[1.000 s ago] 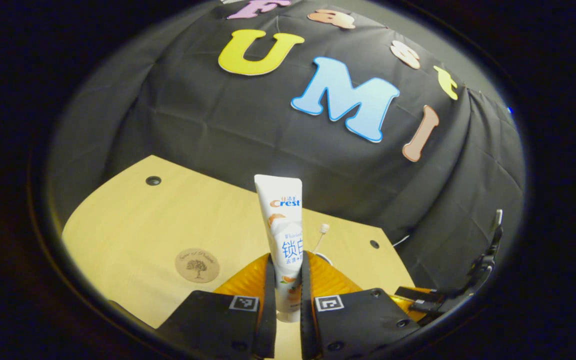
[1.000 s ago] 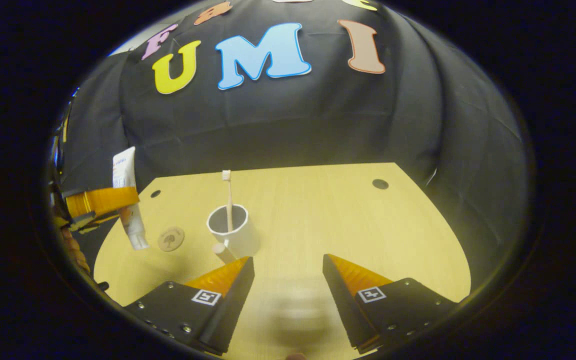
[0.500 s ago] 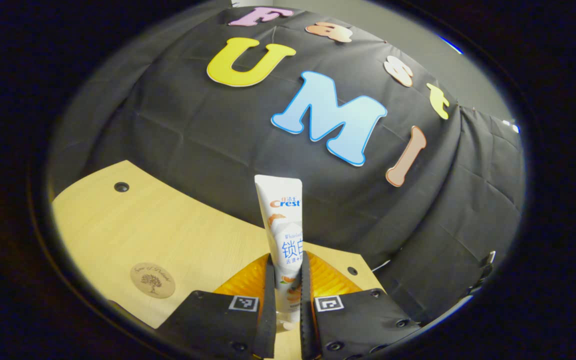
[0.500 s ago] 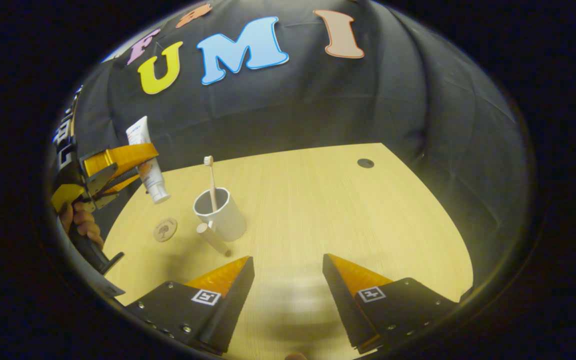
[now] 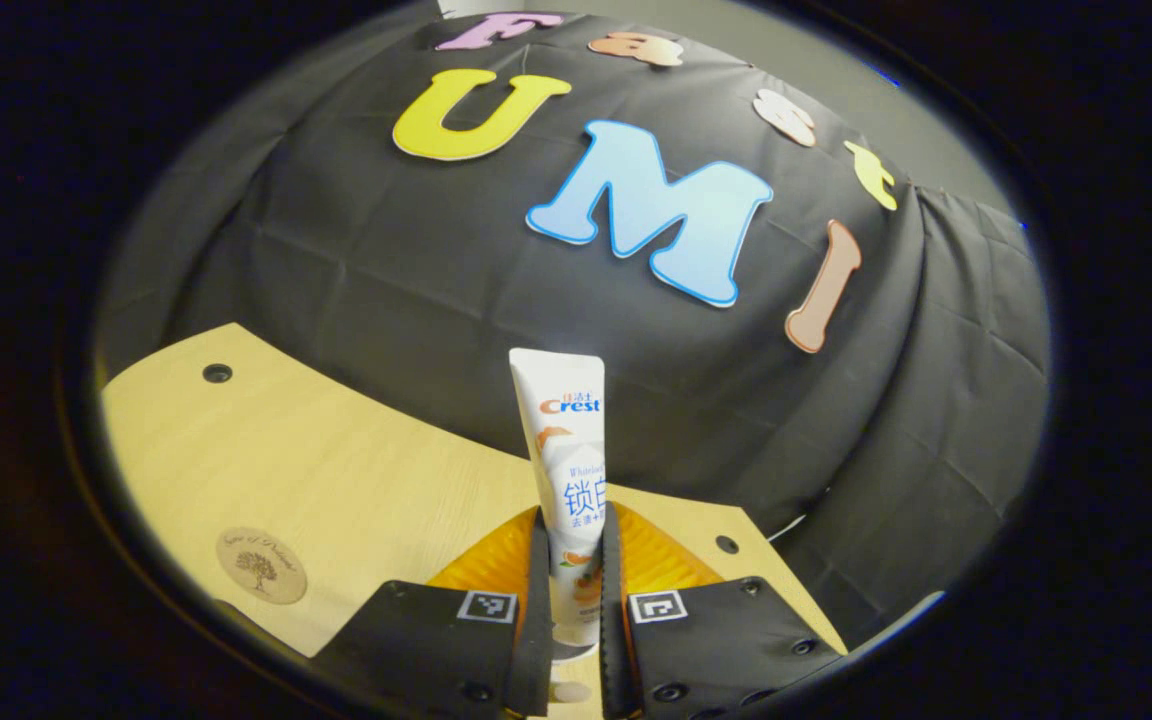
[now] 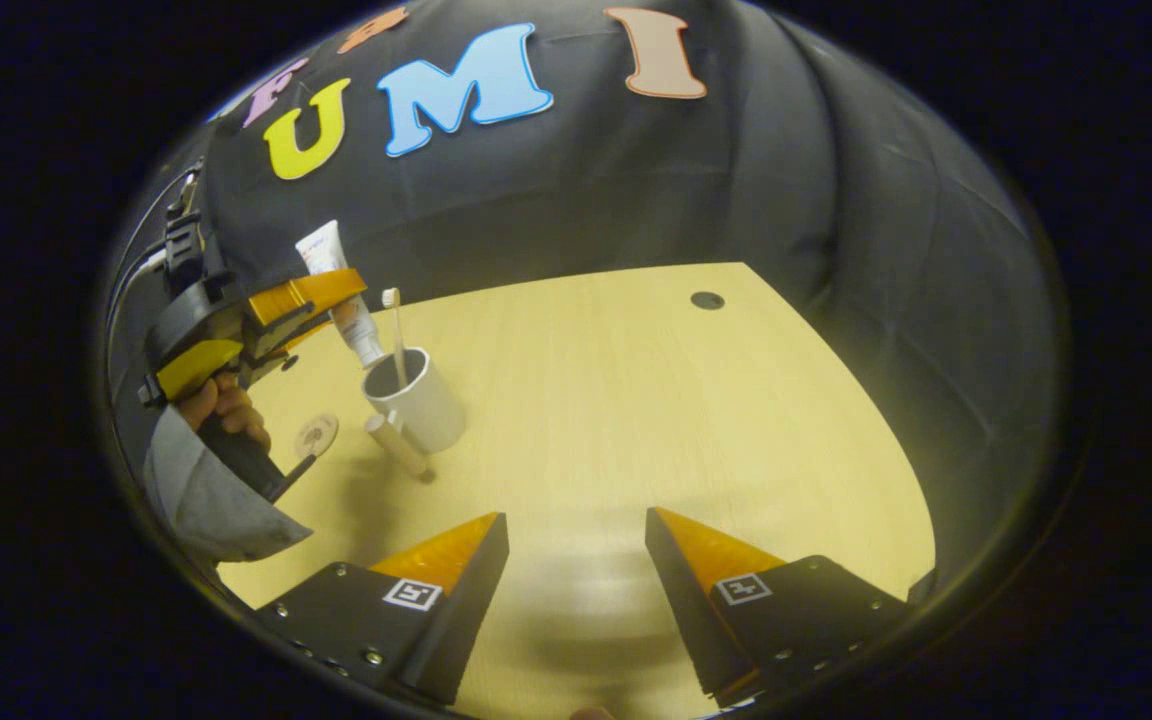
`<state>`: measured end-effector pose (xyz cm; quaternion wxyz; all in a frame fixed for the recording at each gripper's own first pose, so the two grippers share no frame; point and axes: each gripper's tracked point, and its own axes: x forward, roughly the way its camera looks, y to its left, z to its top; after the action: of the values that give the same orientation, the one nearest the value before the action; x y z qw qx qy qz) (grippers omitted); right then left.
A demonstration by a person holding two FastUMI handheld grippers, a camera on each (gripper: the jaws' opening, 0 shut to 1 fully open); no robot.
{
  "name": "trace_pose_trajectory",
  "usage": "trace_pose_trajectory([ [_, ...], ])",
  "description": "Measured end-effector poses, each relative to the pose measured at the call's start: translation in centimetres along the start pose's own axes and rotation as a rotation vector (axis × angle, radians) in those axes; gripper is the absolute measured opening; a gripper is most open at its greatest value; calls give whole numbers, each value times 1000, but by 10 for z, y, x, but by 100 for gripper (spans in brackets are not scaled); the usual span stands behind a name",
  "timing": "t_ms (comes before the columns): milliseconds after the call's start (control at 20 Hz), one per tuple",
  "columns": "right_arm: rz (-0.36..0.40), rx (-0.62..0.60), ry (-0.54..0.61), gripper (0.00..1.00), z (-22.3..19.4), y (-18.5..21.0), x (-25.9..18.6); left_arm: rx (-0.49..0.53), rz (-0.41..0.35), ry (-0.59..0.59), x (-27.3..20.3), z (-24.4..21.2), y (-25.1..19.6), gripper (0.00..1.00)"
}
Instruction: Put the toothbrush and toothpaste on the desktop into the cup, then pick up the cup and place it on the coaster on the desktop.
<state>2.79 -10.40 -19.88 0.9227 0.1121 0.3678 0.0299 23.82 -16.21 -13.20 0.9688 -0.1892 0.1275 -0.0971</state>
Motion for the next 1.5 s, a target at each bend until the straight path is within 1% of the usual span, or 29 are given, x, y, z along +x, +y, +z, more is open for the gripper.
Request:
trace_pose_trajectory([
  [300,-10,-14,11,84,-4,-6,2,65,24,38,21,-35,7,27],
  [350,-7,-18,9,84,-4,-5,1,73,27,44,21,-40,10,29],
  [400,-5,-23,10,84,-4,-3,1,78,25,52,22,-45,10,27],
  [500,-2,-26,17,84,-5,0,2,102,23,35,23,-45,9,27],
  [650,0,-16,26,83,-7,0,4,152,16,39,23,-48,9,31],
  [700,-2,-13,27,84,-6,0,4,161,14,47,23,-48,10,30],
  [750,-4,-9,27,84,-7,0,4,163,8,49,23,-48,9,34],
  [800,-5,-4,28,84,-6,1,4,162,4,48,23,-47,8,40],
  [850,-6,0,30,84,-7,1,4,160,-6,47,23,-46,7,43],
  [900,-7,3,29,84,-7,2,4,159,-15,43,21,-46,5,41],
  [950,-4,5,30,84,-7,2,3,155,-30,45,18,-45,2,45],
  [1050,1,6,31,83,-7,4,3,143,-46,51,16,-45,1,61],
  [1100,4,3,32,83,-7,9,4,137,-51,52,13,-44,1,73],
  [1250,14,-8,30,83,-4,22,4,126,-52,43,7,-36,2,89],
  [1350,21,-14,26,84,-4,29,3,128,-56,36,-1,-29,3,87],
  [1400,25,-15,24,83,-5,33,3,128,-59,31,-5,-24,4,89],
  [1500,34,-17,27,84,-5,43,4,134,-65,20,-14,-15,5,89],
])
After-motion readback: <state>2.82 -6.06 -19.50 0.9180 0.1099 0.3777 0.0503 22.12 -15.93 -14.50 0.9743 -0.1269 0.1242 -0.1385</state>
